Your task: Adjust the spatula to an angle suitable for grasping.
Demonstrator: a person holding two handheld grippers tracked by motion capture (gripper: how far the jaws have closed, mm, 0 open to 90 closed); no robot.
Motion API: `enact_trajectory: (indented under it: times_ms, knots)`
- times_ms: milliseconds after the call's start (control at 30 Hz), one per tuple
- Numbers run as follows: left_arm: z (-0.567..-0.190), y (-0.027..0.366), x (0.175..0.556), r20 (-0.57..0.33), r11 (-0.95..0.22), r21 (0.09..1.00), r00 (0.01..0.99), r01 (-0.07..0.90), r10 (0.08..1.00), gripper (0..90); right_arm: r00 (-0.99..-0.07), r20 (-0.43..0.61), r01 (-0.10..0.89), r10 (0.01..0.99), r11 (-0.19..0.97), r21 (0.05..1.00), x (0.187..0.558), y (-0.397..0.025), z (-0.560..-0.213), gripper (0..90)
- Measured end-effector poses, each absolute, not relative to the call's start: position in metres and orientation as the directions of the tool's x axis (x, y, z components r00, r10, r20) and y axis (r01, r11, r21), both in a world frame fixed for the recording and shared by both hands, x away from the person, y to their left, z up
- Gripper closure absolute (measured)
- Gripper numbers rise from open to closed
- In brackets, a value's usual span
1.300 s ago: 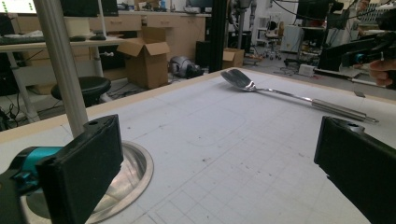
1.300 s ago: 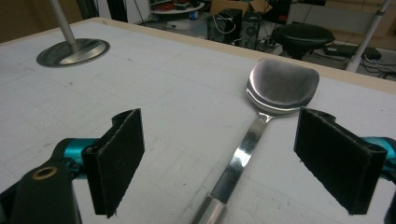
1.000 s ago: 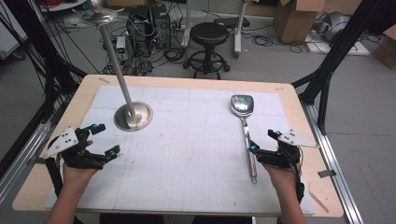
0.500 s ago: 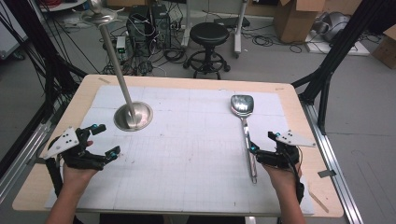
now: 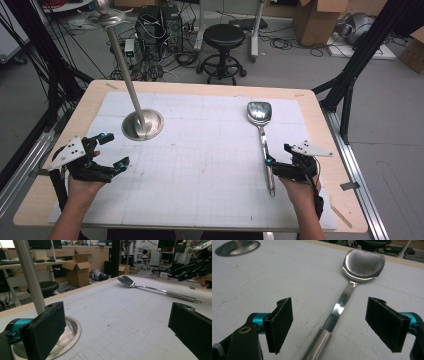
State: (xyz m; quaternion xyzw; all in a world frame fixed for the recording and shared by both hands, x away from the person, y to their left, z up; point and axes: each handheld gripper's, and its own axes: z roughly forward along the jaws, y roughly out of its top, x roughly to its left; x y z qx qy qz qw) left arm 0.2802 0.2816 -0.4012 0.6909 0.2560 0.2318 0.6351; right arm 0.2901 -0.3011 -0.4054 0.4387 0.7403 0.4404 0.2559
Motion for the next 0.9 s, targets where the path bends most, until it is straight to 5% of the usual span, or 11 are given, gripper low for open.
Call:
enact_trajectory:
  times_ms: [900]
  knots:
    - [-0.402,0.279,0.28,0.009,-0.088,0.994,0.758,0.064,0.652,1.7,-0.364,0.0,0.684,0.931,0.267,0.679,0.33,-0.276,-0.444,28.1]
